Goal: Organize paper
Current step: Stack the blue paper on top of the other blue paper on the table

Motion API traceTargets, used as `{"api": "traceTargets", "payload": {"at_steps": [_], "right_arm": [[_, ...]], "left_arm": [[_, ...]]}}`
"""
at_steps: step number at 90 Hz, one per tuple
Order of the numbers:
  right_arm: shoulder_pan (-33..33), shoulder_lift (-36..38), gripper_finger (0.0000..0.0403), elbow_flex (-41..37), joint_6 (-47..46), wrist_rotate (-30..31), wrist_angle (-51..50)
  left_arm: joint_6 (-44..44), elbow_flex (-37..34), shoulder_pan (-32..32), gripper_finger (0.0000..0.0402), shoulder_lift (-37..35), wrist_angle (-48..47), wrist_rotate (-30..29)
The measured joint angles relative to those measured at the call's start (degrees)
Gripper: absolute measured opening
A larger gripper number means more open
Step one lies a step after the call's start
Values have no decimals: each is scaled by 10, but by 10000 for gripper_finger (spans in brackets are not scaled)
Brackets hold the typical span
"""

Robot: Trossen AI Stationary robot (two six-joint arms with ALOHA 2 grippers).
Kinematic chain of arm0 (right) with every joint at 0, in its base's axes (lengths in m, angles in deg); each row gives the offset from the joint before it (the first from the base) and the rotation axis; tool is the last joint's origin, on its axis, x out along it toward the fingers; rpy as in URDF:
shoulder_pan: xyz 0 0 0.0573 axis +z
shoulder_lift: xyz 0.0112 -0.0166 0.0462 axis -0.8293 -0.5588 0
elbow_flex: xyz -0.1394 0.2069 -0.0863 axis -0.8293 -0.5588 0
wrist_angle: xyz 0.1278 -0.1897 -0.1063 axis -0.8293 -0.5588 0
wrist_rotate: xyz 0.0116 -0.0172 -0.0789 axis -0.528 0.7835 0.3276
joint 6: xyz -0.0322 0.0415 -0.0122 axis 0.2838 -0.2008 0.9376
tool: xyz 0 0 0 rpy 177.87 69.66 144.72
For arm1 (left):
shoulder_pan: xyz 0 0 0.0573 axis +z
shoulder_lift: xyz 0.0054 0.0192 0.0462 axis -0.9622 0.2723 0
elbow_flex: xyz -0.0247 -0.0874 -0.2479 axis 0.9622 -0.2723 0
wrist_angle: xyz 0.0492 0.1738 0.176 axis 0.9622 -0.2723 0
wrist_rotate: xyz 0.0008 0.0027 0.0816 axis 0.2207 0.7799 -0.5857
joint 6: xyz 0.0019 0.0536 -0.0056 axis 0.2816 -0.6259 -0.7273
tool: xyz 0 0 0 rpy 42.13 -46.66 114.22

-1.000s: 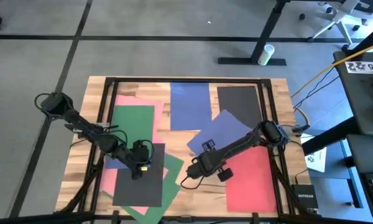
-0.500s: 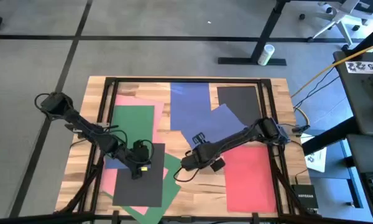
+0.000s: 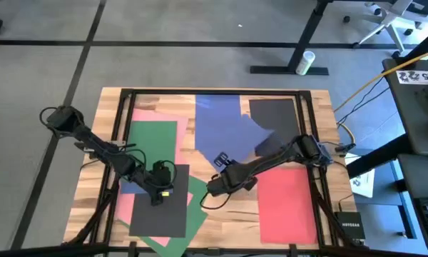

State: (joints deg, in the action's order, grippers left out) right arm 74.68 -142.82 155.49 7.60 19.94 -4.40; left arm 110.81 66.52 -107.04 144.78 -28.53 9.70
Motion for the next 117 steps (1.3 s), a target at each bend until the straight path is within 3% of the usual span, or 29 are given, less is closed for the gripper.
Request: {"api": "traceTargets", "payload": {"at_steps": [66,117], "right_arm": [[-30,-31,0,0,57,7,-33],[-29,-40,0,0,88,108,-6]], "left_arm": [[-2,0,0,0,0,0,1],[-2,0,0,0,0,0,0]]}}
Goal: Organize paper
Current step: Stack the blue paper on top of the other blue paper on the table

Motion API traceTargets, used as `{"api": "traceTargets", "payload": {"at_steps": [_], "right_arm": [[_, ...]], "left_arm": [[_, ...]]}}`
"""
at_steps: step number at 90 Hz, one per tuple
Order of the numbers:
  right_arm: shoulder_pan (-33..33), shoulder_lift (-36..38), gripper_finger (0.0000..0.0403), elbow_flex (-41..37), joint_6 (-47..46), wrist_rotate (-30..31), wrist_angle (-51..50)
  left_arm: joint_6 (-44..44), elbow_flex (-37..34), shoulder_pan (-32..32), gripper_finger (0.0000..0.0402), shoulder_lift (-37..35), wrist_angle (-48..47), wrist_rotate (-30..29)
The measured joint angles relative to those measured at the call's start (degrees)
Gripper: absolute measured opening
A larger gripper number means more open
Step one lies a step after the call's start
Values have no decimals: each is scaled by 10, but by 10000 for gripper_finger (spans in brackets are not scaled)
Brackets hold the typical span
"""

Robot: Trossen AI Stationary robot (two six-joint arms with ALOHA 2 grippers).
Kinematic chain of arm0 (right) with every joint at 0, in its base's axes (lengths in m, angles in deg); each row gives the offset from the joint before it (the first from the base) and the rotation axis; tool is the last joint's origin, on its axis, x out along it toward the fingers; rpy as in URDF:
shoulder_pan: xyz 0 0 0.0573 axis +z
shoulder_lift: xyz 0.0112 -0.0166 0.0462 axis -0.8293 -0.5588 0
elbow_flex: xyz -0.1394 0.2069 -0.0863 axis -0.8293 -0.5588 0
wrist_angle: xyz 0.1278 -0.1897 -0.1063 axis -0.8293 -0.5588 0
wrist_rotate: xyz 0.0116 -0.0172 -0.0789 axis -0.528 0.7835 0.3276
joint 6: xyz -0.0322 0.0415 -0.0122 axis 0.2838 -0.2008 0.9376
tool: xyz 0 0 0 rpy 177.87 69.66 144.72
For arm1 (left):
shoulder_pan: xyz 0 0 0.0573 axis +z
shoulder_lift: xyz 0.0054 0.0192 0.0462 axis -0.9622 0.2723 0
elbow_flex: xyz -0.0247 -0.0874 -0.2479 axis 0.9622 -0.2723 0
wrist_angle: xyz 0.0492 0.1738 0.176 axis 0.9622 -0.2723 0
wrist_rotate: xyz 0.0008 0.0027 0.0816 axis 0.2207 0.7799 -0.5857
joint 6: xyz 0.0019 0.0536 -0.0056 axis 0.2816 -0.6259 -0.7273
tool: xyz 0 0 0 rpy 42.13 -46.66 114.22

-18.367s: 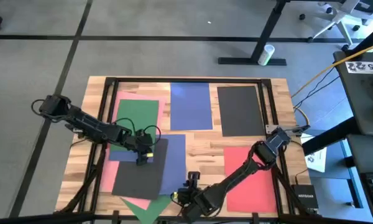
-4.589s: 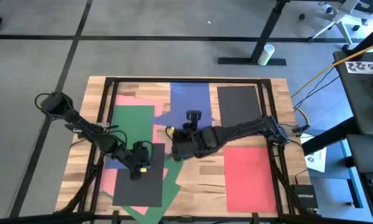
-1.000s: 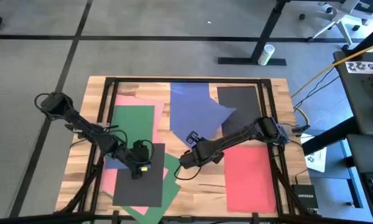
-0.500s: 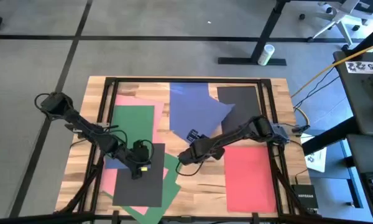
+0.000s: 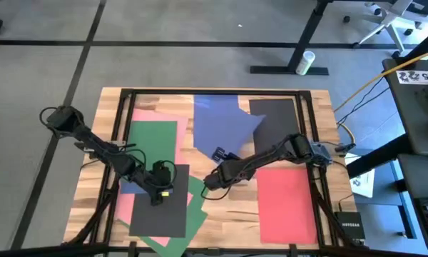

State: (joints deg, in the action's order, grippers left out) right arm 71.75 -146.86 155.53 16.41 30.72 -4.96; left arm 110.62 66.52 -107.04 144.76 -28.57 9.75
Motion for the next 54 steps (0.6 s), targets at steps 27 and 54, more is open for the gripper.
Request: {"api": "traceTargets", "payload": {"at_steps": [27,54], "right_arm": [[1,0,0,0,71,71,75],[15,0,0,0,74,123,91]], "left_arm": [[0,0,0,0,0,0,0],[0,-5,0,0,0,5,0]]}}
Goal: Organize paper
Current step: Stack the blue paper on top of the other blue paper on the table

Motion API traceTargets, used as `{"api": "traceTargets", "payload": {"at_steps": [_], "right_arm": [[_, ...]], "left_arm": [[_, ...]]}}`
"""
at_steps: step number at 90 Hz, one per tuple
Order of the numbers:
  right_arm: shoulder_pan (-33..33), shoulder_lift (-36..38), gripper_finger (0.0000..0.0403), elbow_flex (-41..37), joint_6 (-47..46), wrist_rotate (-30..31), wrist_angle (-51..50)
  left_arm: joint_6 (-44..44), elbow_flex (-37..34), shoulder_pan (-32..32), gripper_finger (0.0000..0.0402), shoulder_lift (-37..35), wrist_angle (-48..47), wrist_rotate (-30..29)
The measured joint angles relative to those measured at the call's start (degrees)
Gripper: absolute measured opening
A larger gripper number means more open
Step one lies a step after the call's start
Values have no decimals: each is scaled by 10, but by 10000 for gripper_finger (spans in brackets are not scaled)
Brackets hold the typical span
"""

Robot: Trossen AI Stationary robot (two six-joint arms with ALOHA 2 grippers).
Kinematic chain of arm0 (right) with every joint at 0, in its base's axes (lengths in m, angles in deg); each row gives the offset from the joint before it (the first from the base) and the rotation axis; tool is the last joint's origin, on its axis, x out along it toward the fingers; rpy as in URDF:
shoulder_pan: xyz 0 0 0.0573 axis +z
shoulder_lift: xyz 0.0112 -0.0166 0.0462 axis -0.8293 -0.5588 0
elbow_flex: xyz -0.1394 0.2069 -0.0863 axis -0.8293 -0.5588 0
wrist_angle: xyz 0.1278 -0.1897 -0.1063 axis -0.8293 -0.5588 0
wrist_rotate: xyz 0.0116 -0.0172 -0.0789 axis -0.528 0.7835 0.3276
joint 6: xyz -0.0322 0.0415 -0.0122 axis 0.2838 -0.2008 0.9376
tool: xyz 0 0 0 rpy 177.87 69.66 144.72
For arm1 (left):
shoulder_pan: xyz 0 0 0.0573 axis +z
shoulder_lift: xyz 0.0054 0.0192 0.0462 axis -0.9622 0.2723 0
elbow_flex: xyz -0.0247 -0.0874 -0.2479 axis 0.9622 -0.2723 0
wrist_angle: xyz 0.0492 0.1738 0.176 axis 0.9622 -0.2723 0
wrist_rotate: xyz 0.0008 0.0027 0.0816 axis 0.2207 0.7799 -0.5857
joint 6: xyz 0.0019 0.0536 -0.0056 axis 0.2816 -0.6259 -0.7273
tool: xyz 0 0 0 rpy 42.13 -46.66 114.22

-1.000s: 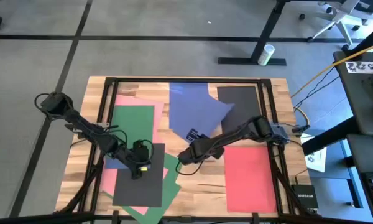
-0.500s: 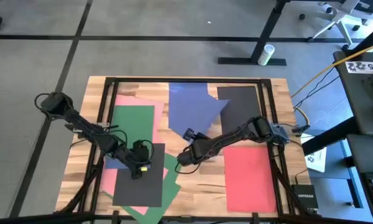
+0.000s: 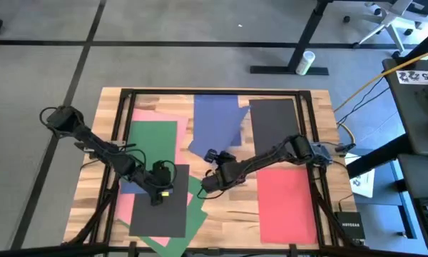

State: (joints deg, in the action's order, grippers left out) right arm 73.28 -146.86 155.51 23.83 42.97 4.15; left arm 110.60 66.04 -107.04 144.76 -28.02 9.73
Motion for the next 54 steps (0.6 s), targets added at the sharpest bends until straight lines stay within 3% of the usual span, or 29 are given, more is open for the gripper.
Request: {"api": "traceTargets", "payload": {"at_steps": [30,54], "right_arm": [[28,0,0,0,59,2,85],[19,0,0,0,14,-90,80]], "left_arm": [[10,-10,0,0,0,8,0],[13,-10,0,0,0,8,0]]}}
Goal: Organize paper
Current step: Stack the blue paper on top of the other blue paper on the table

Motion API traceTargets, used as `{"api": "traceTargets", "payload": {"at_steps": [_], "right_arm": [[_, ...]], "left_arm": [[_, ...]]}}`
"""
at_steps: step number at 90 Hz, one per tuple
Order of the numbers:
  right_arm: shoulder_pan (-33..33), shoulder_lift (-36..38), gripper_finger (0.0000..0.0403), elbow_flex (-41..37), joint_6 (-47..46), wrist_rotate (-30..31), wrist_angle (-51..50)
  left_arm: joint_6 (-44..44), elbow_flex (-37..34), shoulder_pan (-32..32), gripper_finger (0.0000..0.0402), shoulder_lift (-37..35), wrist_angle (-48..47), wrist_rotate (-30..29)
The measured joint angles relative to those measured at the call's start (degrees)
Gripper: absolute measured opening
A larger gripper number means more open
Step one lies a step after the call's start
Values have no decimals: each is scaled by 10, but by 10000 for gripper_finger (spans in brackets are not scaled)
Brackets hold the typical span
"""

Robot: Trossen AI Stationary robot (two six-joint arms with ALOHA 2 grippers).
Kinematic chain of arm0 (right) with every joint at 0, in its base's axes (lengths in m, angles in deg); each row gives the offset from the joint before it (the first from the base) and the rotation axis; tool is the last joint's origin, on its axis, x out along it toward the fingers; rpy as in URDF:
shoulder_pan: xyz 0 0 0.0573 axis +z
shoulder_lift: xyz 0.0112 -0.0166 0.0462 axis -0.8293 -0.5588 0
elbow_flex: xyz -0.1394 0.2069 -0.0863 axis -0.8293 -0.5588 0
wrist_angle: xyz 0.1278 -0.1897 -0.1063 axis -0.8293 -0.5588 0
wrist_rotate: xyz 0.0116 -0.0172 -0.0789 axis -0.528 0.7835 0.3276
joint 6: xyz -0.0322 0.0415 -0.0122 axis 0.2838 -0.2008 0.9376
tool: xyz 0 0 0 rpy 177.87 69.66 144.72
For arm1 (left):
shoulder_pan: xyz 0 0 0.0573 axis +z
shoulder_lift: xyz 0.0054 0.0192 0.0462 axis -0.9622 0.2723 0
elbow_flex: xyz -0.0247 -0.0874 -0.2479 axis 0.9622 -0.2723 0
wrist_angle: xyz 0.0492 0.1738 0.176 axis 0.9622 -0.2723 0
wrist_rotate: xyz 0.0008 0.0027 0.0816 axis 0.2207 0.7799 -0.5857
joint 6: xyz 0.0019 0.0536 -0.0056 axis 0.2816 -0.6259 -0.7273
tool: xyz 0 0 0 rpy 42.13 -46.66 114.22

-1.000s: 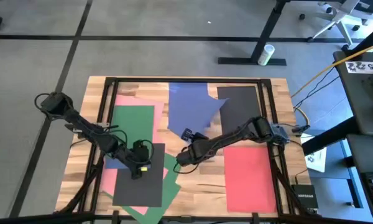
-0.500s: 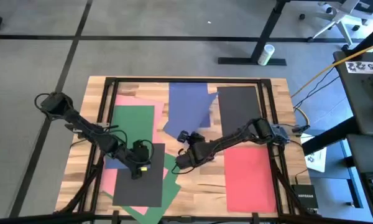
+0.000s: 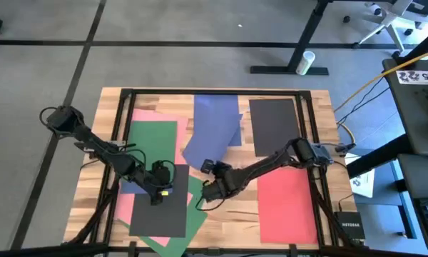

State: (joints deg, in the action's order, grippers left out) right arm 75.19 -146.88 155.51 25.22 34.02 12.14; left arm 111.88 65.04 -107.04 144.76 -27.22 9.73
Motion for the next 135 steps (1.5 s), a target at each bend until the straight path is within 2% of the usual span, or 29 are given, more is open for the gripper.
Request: {"api": "traceTargets", "payload": {"at_steps": [8,19,41,53,74,86,102,110,119,131,135], "right_arm": [[-12,0,1,0,-49,-31,-7],[-22,0,15,0,-118,-34,-9],[-23,0,104,0,-211,-34,-8],[-23,0,151,0,-277,-59,-9],[-23,0,174,2,-407,-128,-41],[-22,0,175,6,-467,-168,-63],[-14,0,174,6,-494,-245,-72],[-10,0,163,6,-529,-272,-56],[-5,0,122,6,-587,-258,-28],[-4,0,28,1,-662,-215,43],[-4,0,12,0,-683,-194,62]], "left_arm": [[0,0,0,0,0,0,0],[-2,0,0,0,0,0,0],[-1,0,0,0,0,0,0],[0,0,0,0,0,0,0],[1,0,0,0,0,0,0],[1,0,0,0,0,0,0],[2,0,0,0,0,0,0],[2,0,0,0,0,0,0],[2,0,0,0,0,0,0],[2,0,0,0,0,0,0],[2,0,0,0,0,0,0]]}}
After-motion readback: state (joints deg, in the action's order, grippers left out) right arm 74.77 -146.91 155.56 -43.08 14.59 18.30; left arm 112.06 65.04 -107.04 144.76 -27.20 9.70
